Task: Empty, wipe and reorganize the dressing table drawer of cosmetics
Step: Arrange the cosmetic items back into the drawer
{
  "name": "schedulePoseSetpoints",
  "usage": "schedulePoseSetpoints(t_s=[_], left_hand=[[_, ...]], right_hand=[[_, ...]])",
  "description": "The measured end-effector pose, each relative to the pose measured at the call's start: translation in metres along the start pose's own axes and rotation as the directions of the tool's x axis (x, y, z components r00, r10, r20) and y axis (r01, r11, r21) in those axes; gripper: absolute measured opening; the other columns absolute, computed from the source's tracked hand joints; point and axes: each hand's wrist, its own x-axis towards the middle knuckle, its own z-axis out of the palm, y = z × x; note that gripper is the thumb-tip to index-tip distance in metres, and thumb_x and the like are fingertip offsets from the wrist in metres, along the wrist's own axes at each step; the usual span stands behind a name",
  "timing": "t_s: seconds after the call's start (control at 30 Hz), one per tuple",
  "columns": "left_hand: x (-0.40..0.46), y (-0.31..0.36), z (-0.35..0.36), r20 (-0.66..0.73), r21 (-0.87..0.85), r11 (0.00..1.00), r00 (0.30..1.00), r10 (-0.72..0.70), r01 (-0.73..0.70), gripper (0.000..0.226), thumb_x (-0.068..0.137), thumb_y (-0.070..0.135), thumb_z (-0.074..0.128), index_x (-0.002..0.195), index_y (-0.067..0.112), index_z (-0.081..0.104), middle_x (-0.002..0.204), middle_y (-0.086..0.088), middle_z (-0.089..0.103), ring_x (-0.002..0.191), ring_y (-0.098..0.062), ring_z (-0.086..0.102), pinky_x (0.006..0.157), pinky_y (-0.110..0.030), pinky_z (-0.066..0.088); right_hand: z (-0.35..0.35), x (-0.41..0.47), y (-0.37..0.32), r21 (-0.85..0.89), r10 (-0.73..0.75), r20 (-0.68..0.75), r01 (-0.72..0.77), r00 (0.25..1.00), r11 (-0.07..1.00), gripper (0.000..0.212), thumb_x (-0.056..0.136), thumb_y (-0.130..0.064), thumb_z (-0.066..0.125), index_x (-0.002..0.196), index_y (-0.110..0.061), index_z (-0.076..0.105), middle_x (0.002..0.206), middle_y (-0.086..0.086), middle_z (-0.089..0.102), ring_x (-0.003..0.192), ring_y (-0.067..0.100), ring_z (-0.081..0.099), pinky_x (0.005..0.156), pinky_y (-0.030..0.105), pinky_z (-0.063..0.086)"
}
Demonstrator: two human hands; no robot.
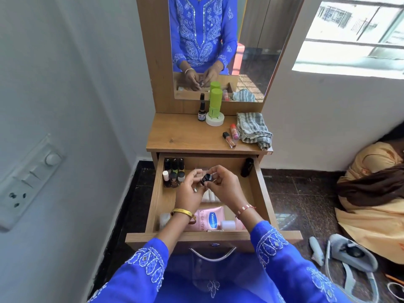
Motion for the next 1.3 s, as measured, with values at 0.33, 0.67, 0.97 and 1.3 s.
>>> schedulePoseSetpoints(t_s=[0.33, 0.67, 0.97, 1.3], left_hand=[[0.007, -0.018, -0.062, -0.452, -0.006, 1.000, 0.892, -0.027, 0.027, 0.018, 0.088, 0.004, 0.052, 0.102, 0.009, 0.063, 0.090, 0.000, 0.062, 0.075, -0.002, 0.054, 0.070, -0.009, 0.045], [0.012, -0.025, -0.057, -0.413, -0.002, 0.999, 0.910, -0.039, 0.042, 0.019, 0.088, 0.006, 0.052, 0.102, 0.010, 0.064, 0.088, -0.001, 0.064, 0.079, -0.009, 0.059, 0.065, -0.002, 0.045], [0.014, -0.027, -0.056, -0.391, 0.013, 1.000, 0.920, -0.020, 0.028, 0.017, 0.089, 0.008, 0.053, 0.102, 0.011, 0.064, 0.089, 0.001, 0.064, 0.078, -0.004, 0.057, 0.065, 0.000, 0.044], [0.010, -0.023, -0.052, -0.342, 0.047, 0.999, 0.940, 0.011, 0.005, 0.018, 0.088, 0.006, 0.053, 0.101, 0.012, 0.064, 0.089, 0.003, 0.063, 0.077, 0.001, 0.055, 0.065, 0.002, 0.042]], right_hand=[[0.027, 0.034, -0.005, 0.020, 0.115, -0.046, -0.114, 0.992, 0.993, 0.023, 0.076, 0.007, 0.061, 0.097, -0.002, 0.061, 0.078, -0.006, 0.054, 0.063, 0.003, 0.048, 0.050, -0.001, 0.037], [0.059, 0.062, -0.003, -0.127, 0.119, 0.034, -0.114, 0.992, 0.985, 0.027, 0.076, 0.011, 0.056, 0.098, -0.004, 0.063, 0.092, 0.008, 0.064, 0.081, 0.015, 0.054, 0.070, 0.023, 0.043], [0.072, 0.065, 0.000, -0.104, 0.089, 0.057, -0.082, 0.994, 0.991, 0.031, 0.078, 0.011, 0.055, 0.102, -0.005, 0.064, 0.102, 0.011, 0.068, 0.084, 0.013, 0.055, 0.074, 0.022, 0.044], [0.059, 0.053, -0.003, -0.045, 0.035, -0.024, -0.036, 0.999, 0.998, 0.026, 0.079, 0.007, 0.055, 0.100, -0.006, 0.066, 0.097, 0.009, 0.069, 0.079, 0.013, 0.058, 0.072, 0.021, 0.047]])
